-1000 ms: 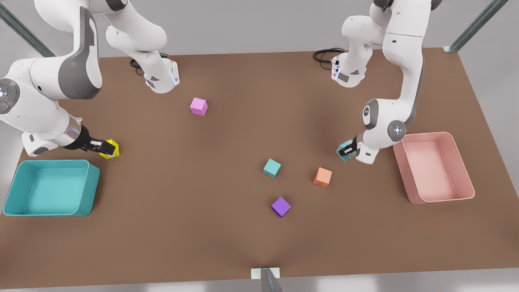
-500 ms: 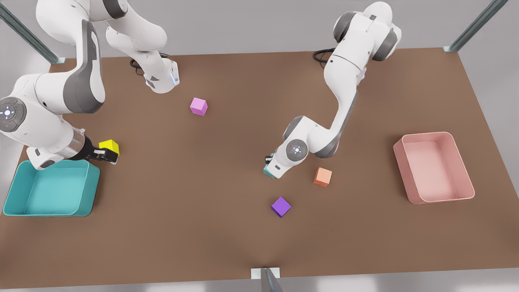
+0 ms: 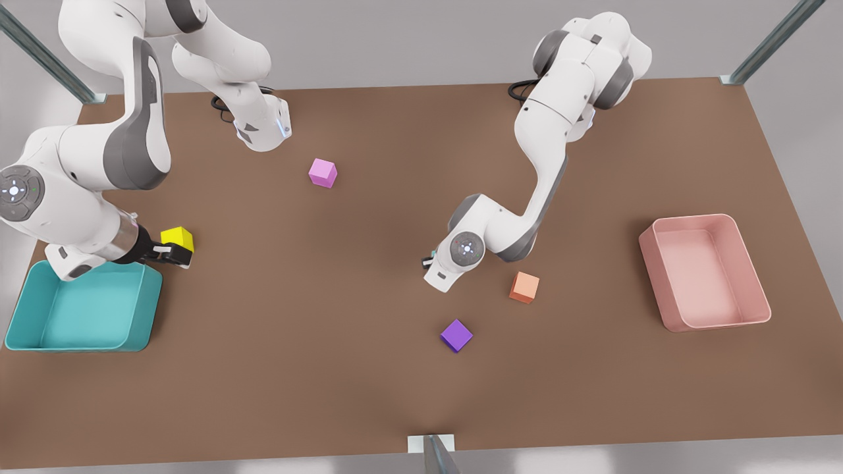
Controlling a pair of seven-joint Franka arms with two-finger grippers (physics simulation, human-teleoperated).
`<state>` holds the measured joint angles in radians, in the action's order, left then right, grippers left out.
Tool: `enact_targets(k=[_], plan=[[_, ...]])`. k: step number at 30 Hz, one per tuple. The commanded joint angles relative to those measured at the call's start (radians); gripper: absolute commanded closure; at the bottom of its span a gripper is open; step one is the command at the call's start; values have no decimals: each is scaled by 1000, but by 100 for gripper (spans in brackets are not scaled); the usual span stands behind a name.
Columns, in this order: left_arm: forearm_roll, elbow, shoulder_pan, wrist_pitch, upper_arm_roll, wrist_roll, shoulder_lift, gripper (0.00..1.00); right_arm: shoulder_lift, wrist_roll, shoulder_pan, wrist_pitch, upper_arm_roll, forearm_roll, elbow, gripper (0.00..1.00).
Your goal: Stack the two blue cubes on top of each other
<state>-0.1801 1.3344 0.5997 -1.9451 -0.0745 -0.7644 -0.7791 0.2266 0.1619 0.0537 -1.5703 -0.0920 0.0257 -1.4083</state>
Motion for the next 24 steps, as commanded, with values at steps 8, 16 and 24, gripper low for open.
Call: enact_targets(k=[8,16,24], plan=[[-2,-4,-1,-2,1,-95,-5,0,17,-27,2,0,0,-4,2,0],[-10,-6,-15,58,-2,-98,29,0,19,-27,20,-4,-2,-9,-1,0],[126,-259,-189,646,-1,8,211,0,26,-28,32,-4,0,-9,0,0]])
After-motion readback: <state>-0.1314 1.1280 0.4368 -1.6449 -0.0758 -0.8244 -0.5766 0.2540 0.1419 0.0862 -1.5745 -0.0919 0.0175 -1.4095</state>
